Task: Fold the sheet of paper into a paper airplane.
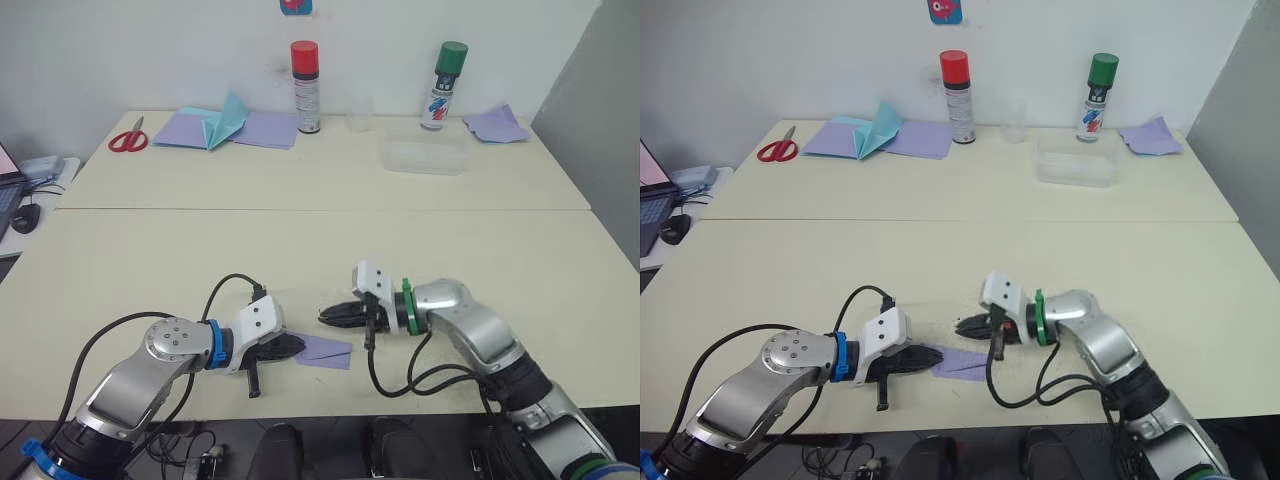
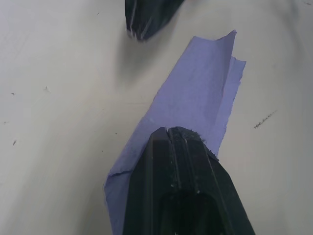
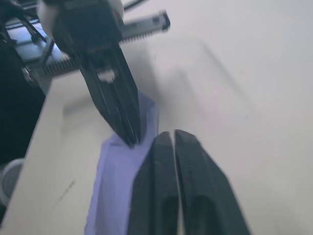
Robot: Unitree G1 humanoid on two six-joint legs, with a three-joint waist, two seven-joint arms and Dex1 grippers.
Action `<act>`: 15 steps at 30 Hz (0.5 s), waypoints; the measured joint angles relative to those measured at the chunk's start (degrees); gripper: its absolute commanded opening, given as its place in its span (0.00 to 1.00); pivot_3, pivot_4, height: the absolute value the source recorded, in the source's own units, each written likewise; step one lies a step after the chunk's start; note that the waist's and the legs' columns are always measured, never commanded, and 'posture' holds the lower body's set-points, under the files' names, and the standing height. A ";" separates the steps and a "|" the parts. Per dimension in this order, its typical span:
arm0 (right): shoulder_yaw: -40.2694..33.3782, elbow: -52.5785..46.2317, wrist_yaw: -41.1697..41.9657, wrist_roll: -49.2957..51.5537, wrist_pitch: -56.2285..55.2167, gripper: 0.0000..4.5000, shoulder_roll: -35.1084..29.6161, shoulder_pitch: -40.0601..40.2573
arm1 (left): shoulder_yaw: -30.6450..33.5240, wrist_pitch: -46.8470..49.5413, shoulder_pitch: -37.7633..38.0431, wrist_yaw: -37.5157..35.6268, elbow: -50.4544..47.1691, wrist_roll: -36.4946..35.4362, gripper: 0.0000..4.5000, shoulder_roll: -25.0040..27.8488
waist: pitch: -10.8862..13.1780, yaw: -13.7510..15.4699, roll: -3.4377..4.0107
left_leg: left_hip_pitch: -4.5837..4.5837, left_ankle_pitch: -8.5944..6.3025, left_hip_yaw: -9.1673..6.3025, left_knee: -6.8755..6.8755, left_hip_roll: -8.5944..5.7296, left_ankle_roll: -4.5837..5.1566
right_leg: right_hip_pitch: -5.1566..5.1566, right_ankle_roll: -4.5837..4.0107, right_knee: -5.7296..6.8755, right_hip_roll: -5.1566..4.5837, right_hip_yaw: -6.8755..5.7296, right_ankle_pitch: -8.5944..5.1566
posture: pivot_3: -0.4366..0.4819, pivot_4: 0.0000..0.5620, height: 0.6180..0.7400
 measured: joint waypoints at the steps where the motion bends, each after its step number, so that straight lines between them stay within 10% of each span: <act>1: 0.72 0.14 -0.19 -0.53 -0.34 0.01 0.09 0.39 | -0.01 0.00 -0.09 -0.01 0.12 0.00 0.00 0.00 | 0.00 -0.01 0.00 | 0.01 0.00 0.00 0.00 0.00 0.00 | 0.00 -0.01 0.00 0.00 0.00 -0.01 | 0.48 0.27 1.00; 15: 2.52 2.36 -0.61 -4.74 -6.12 0.01 -0.78 3.92 | -0.76 -0.69 -0.85 -0.25 1.19 0.40 0.00 0.05 | -0.19 0.01 0.06 | 0.11 0.01 -0.04 0.02 0.00 0.00 | 0.08 -0.16 0.00 0.00 0.02 -0.09 | 0.48 0.27 1.00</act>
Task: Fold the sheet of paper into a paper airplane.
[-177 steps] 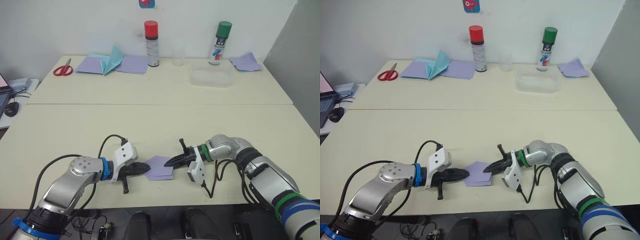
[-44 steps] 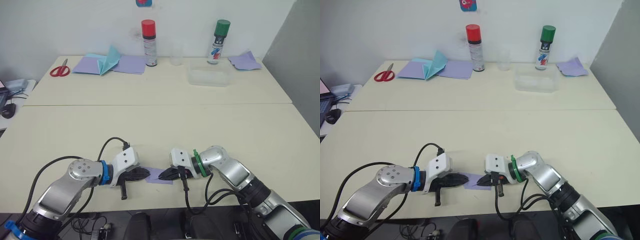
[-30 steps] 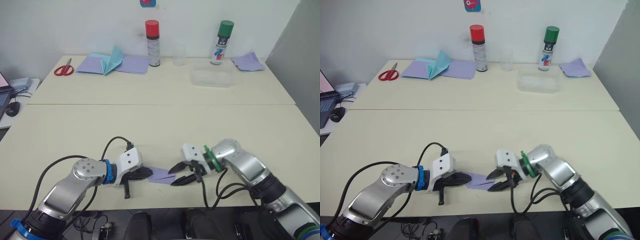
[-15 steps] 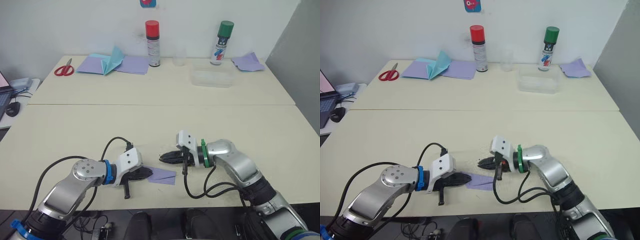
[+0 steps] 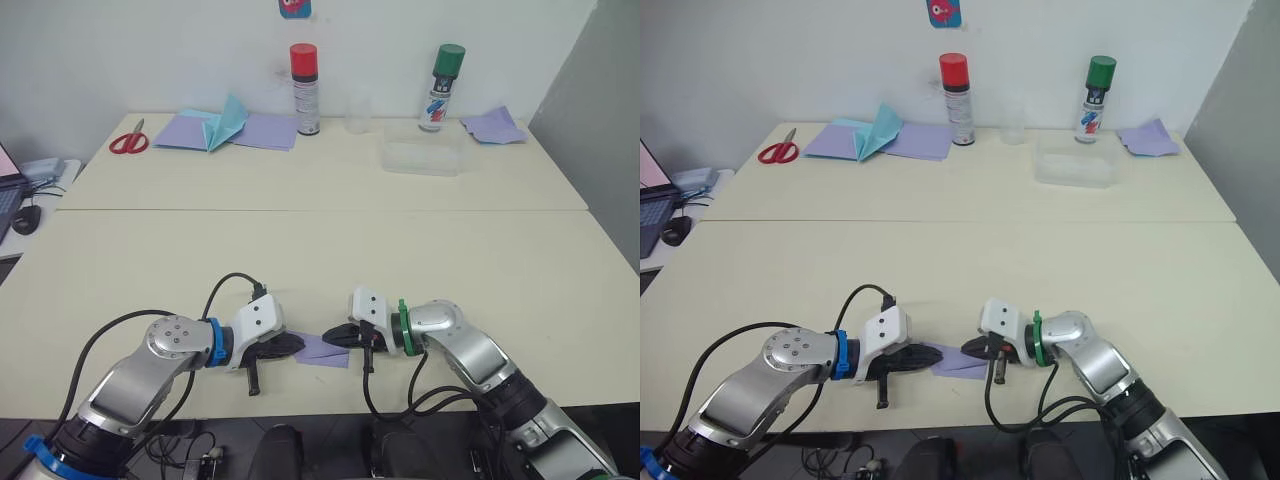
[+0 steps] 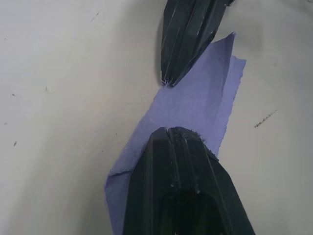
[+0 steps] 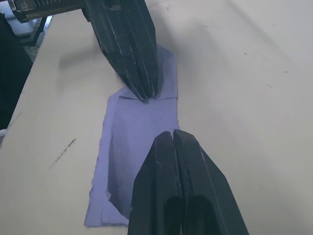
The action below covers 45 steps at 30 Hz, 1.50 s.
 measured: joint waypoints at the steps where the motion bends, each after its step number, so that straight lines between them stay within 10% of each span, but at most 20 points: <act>1: -0.34 -0.57 0.03 0.28 0.08 0.01 -0.47 0.60 | -0.09 -0.09 0.00 0.04 0.00 0.00 0.00 0.00 | -0.01 0.02 0.00 | -0.01 0.00 -0.01 0.00 0.00 0.00 | 0.00 0.00 0.00 0.00 0.00 0.00 | 0.48 0.27 1.00; 14: -4.30 -9.32 3.19 3.18 1.49 0.01 -11.25 7.44 | -0.27 -0.64 0.63 0.41 0.12 0.03 0.00 0.00 | -0.23 0.02 0.05 | 0.05 0.00 0.03 -0.01 -0.01 0.00 | 0.02 -0.08 -0.05 -0.07 0.04 -0.05 | 0.48 0.27 1.00; 45: 0.85 -0.11 6.58 1.55 -3.64 0.01 -2.42 1.40 | 4.80 4.28 3.18 2.29 -0.43 -5.03 0.00 -4.90 | -0.18 0.00 0.06 | 0.01 0.00 0.00 0.00 0.00 0.00 | 0.00 -0.09 -0.01 0.01 -0.02 -0.06 | 0.48 0.27 1.00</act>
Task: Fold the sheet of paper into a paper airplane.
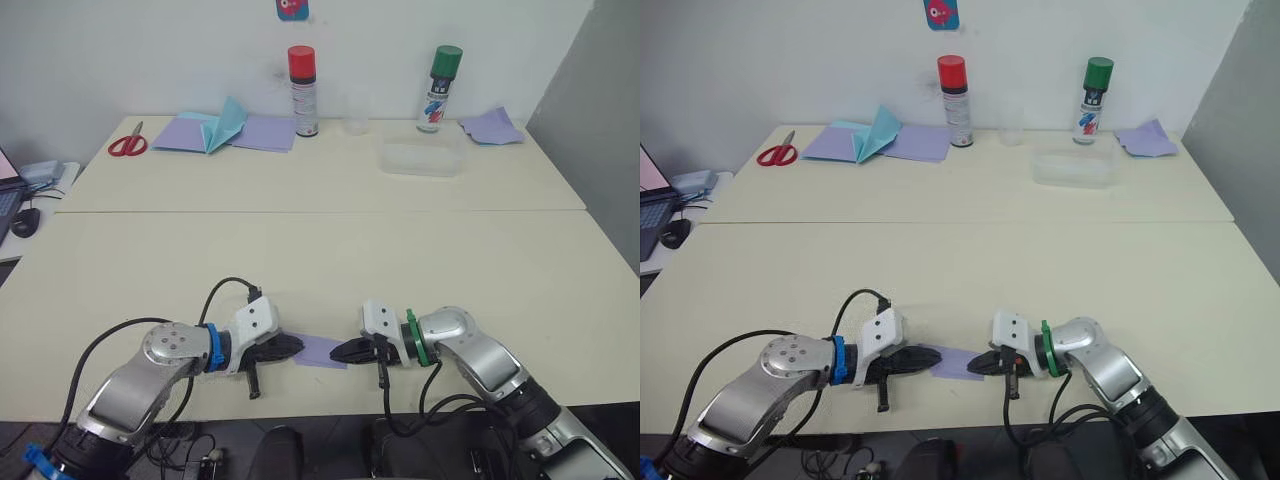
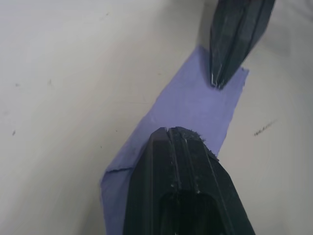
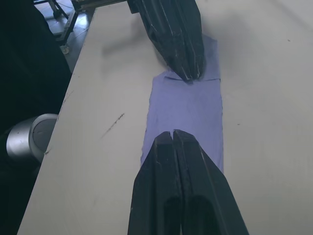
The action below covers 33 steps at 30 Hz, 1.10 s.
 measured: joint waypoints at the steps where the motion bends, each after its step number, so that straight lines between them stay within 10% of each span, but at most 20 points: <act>1: 0.11 0.11 -0.12 -0.45 0.00 0.01 0.31 -0.26 | 0.98 2.16 0.03 0.60 0.00 -1.98 0.00 -1.19 | 0.02 0.00 -0.03 | -0.01 0.00 -0.01 0.02 0.00 0.00 | 0.00 0.03 0.00 0.00 -0.01 0.01 | 0.48 0.27 1.00; 11: 0.81 0.68 0.08 -1.05 -1.17 0.01 0.69 -0.90 | 1.99 11.35 -4.33 7.30 -5.12 -9.73 0.00 -9.31 | 0.15 -0.16 -0.26 | -0.09 0.00 0.01 0.06 -0.09 -0.01 | -0.01 0.38 0.00 0.05 0.04 0.22 | 0.48 0.27 1.00; 18: 0.80 0.71 -0.05 -1.31 -0.99 0.01 0.45 -1.22 | -3.31 3.38 -0.35 9.08 -1.78 -1.38 0.00 -8.34 | 0.15 0.00 -0.25 | -0.06 0.00 -0.11 0.05 -0.04 -0.01 | 0.00 0.09 0.00 0.04 -0.07 0.06 | 0.48 0.27 1.00; 33: 0.87 2.00 0.25 -1.33 -1.07 0.01 0.58 -2.28 | 6.56 3.49 4.30 9.34 0.71 -5.89 0.00 -6.04 | 0.14 -0.14 -0.23 | 0.03 0.00 -0.09 0.06 0.00 -0.01 | -0.01 0.07 0.02 0.05 -0.03 0.05 | 0.48 0.27 1.00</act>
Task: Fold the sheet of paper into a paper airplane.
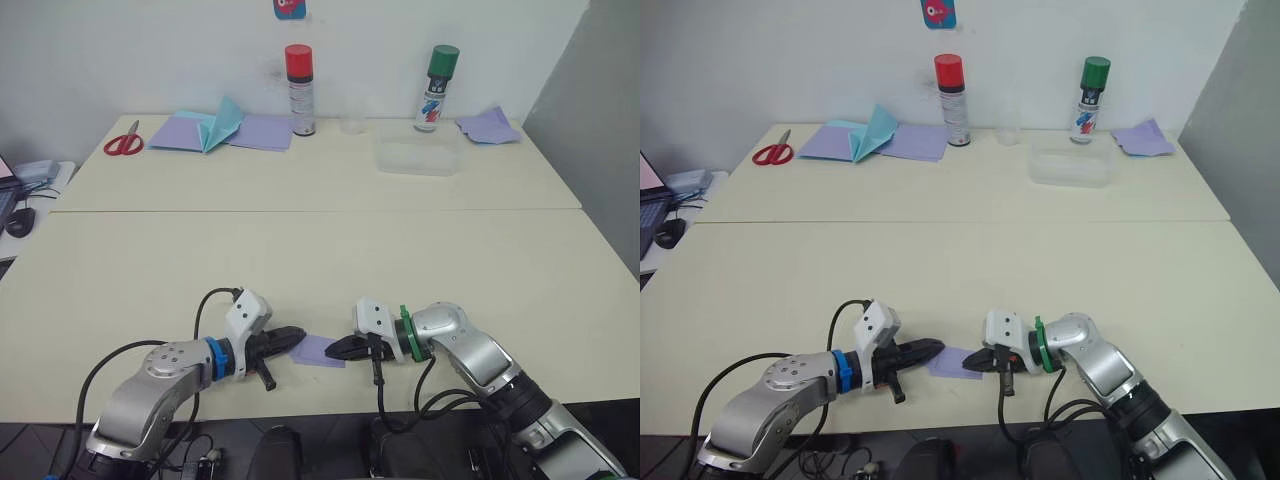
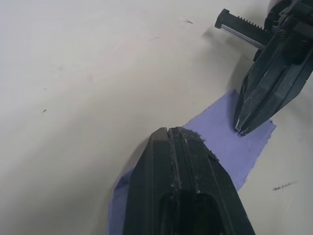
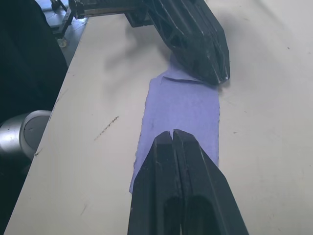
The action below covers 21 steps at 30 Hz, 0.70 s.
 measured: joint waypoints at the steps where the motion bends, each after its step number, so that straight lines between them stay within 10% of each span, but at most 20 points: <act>1: 0.01 0.13 0.00 0.00 -0.01 0.01 0.03 -0.11 | 0.79 0.07 0.05 0.10 0.45 -0.04 0.00 0.03 | 0.00 0.00 0.00 | 0.02 0.00 0.00 0.00 0.00 0.00 | 0.00 0.00 0.00 0.00 0.00 0.00 | 0.48 0.27 1.00; 21: -0.20 0.99 0.95 -0.01 -0.52 0.01 0.74 -0.74 | 0.88 -5.38 -0.65 -4.97 -4.04 3.32 0.00 6.04 | 0.05 -0.05 -0.01 | -0.10 -0.01 0.06 -0.03 -0.01 -0.01 | -0.08 -0.08 -0.02 -0.03 0.08 -0.05 | 0.48 0.27 1.00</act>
